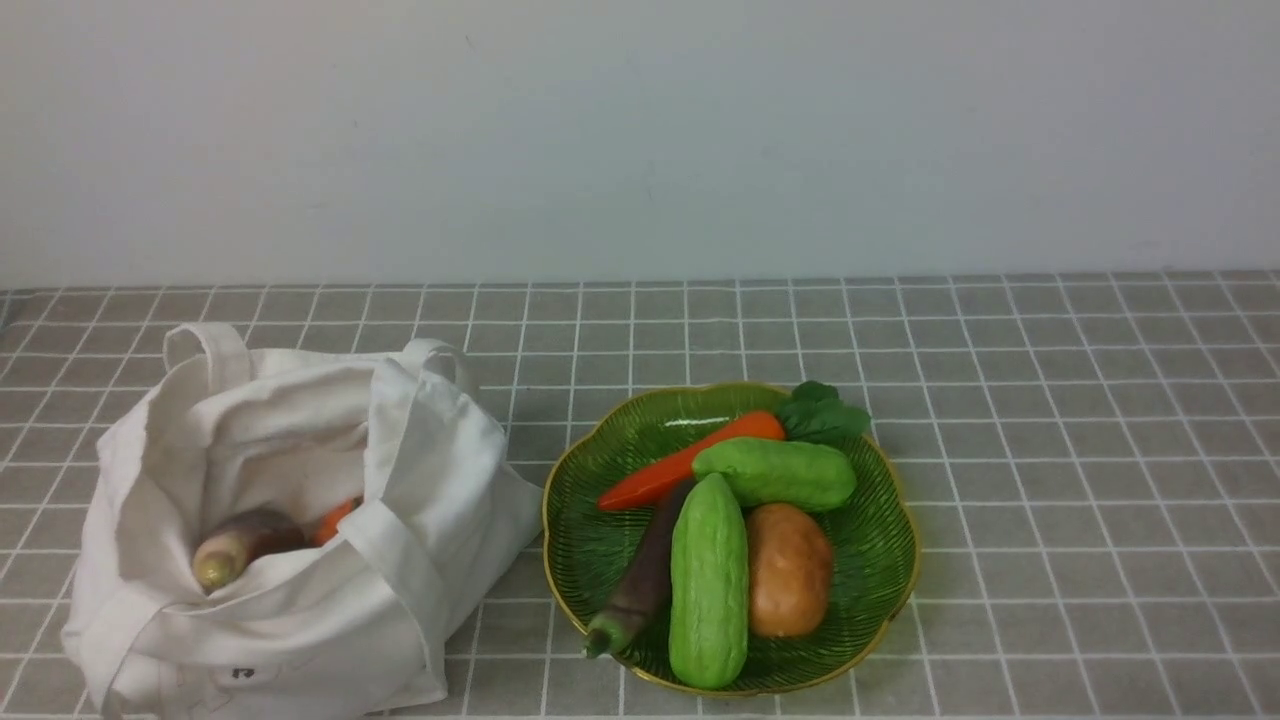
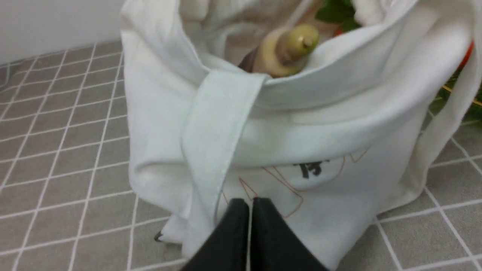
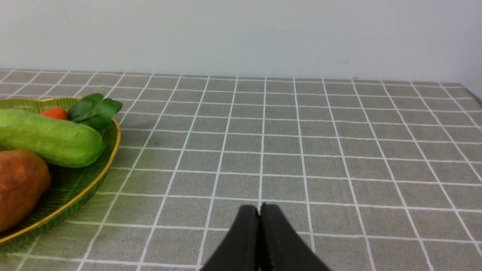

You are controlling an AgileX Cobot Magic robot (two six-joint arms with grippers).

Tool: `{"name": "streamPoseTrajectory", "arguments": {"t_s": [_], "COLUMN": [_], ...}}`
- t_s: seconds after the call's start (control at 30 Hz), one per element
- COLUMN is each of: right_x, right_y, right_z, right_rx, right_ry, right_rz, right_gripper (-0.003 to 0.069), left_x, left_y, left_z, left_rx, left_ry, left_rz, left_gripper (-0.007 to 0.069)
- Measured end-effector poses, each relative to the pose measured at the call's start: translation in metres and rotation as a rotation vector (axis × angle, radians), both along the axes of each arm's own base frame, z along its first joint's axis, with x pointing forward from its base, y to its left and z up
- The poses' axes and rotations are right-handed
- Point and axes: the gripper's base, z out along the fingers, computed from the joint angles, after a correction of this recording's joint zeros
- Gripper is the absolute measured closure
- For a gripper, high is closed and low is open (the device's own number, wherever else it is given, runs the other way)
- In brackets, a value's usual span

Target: Take vegetables from bag on grey coffee tablecloth place on plate.

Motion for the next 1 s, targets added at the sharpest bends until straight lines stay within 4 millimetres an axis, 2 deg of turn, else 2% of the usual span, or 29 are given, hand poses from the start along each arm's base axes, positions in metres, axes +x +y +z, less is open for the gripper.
{"name": "streamPoseTrajectory", "arguments": {"t_s": [1.0], "right_x": [0.0], "right_y": [0.0], "right_z": [0.0], "right_rx": [0.0], "right_ry": [0.0], "right_rz": [0.0], "right_gripper": [0.0676], "left_x": [0.0004], "left_y": [0.0002], "left_z": [0.0004], "left_rx": [0.0], "left_ry": [-0.012], "left_rz": [0.003], "left_gripper": [0.0629]}}
